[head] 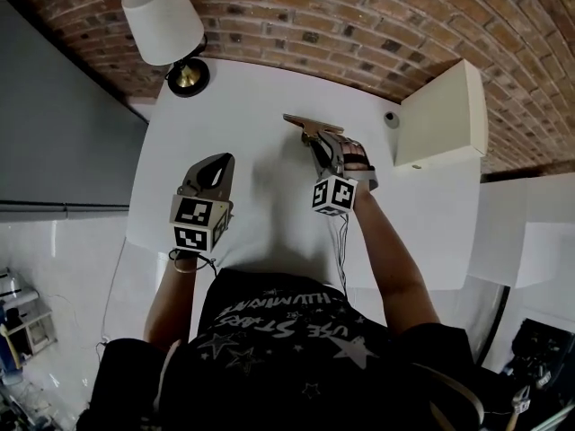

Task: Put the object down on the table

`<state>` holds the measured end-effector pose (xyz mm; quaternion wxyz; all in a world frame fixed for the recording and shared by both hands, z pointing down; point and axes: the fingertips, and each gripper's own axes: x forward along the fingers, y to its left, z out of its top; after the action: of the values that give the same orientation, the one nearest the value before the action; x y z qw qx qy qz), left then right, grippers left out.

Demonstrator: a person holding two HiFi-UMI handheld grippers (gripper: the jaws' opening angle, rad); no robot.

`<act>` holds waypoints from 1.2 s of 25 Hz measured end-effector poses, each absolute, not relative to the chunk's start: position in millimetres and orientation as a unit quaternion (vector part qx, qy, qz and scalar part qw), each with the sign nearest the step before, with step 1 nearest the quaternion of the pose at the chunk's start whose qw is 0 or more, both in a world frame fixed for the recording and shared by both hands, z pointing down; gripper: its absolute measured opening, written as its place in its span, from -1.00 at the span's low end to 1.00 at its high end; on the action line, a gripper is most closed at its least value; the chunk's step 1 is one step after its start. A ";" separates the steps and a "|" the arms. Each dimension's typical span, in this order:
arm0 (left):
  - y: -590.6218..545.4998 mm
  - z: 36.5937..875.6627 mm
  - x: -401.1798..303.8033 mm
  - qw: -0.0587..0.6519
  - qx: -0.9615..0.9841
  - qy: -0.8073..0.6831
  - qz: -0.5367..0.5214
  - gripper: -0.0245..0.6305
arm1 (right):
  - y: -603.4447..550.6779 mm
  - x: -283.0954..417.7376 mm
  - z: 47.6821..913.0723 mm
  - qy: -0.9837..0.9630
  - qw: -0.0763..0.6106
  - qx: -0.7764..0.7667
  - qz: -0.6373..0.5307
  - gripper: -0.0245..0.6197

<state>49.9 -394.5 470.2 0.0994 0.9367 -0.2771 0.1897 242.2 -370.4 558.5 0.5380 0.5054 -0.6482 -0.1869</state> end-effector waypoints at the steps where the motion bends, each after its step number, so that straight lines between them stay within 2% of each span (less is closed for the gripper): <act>1: -391.2 466.8 47.7 0.097 0.936 -0.280 0.188 -0.86 | -368.1 241.7 551.9 -0.648 0.532 0.512 -0.187 -0.48; 9: -357.2 439.1 34.3 0.074 0.935 -0.302 0.171 -0.86 | -343.5 234.0 502.2 -0.655 0.470 0.566 -0.175 -0.60; 17: -304.7 414.9 26.8 0.057 0.930 -0.329 0.154 -0.86 | -306.9 230.1 445.7 -0.666 0.366 0.633 -0.148 -0.91; 30: -172.2 417.6 -7.3 0.067 0.902 -0.396 0.156 -0.86 | -208.9 192.3 433.1 -0.746 0.246 0.618 -0.030 -0.91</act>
<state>-7.3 -172.2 417.6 0.0672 0.9023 -0.3964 0.1557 192.3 -208.9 433.1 0.2460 0.6178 -0.7462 -0.0301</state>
